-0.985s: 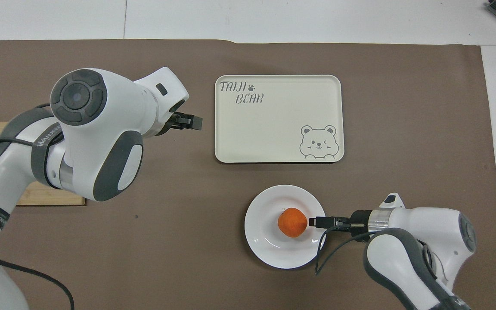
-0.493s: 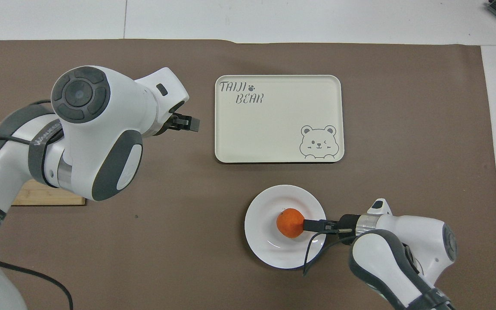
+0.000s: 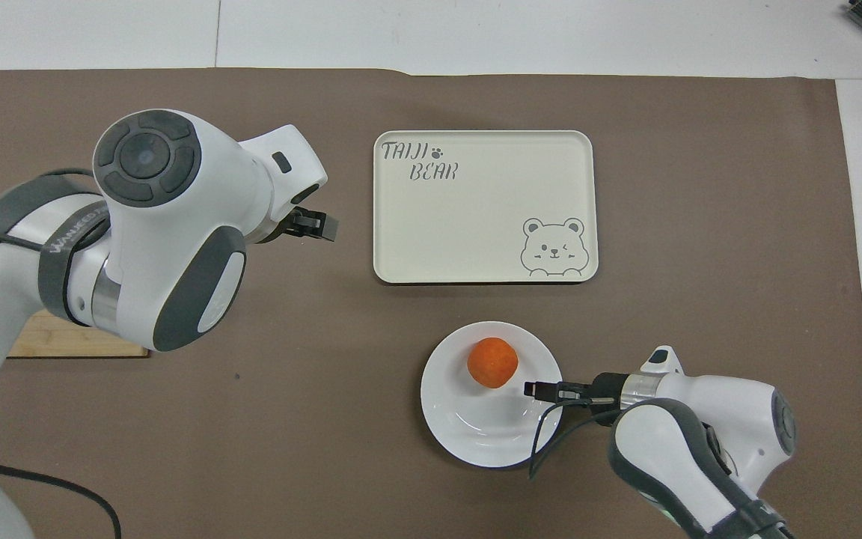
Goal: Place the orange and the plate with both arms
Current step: 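Grip the plate rim with the right gripper while the left gripper withdraws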
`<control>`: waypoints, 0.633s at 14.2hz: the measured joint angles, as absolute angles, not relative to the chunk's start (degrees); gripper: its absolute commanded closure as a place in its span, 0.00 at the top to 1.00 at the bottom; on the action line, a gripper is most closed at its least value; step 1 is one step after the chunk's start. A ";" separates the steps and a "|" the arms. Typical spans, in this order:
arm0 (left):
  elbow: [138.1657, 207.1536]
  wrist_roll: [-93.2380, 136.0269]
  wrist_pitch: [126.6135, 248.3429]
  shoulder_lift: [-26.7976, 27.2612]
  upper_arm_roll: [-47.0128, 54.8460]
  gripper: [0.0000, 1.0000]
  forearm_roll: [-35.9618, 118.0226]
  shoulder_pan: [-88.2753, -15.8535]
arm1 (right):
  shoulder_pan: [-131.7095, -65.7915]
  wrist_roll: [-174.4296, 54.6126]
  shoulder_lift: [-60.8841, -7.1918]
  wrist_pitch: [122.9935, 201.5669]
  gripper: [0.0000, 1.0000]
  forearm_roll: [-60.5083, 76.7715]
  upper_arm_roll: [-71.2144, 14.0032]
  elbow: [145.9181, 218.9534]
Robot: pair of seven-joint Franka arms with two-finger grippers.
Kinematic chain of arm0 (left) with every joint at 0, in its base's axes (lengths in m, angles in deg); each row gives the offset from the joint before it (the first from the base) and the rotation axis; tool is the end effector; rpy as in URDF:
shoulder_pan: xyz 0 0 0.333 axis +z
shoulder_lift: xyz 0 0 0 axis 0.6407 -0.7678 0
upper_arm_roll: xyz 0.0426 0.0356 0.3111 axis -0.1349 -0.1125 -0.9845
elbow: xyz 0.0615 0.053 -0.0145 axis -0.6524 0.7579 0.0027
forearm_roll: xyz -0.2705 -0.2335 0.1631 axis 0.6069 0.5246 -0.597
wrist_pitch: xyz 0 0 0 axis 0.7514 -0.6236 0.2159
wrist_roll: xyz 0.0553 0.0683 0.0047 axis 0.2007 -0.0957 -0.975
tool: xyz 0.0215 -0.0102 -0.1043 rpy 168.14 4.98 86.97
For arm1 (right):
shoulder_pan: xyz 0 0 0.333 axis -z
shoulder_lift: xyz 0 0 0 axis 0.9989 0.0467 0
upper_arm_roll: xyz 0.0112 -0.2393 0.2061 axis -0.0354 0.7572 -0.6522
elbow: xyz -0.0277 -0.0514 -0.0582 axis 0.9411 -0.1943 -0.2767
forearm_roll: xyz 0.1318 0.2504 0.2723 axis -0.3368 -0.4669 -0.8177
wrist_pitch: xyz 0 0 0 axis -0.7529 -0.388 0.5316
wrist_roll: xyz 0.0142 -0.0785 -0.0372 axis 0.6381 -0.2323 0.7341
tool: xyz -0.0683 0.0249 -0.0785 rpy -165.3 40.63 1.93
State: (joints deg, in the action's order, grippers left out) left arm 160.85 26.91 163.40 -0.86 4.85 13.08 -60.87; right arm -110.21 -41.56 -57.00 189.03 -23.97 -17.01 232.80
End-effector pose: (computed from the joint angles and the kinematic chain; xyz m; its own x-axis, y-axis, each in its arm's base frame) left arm 0.5735 -0.2609 0.4877 0.9559 -0.2738 0.1062 -0.2739 -0.9617 -0.0138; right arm 0.3832 0.1214 0.2714 0.9907 -0.1310 -0.0364 -0.1279 -0.8075 -0.5758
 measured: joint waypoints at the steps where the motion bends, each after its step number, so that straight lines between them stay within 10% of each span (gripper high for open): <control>1: 160.72 27.01 161.34 -0.22 4.81 1.00 13.03 -60.85 | -110.21 -41.64 -57.00 189.03 0.17 -23.98 -17.00 232.80; 3: 160.56 28.62 156.09 1.77 4.75 1.00 12.91 -60.46 | -110.23 -41.67 -57.04 188.95 0.00 -24.18 -17.01 232.68; 9: 160.61 32.38 144.23 9.10 4.55 1.00 12.87 -55.19 | -110.19 -42.03 -57.67 186.28 0.00 -24.73 -16.82 230.88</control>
State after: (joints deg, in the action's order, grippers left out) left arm 160.61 32.38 144.23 9.10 4.55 12.87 -55.19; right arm -110.19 -42.03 -57.67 186.28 -24.73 -16.82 230.88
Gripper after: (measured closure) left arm 0.000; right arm 0.907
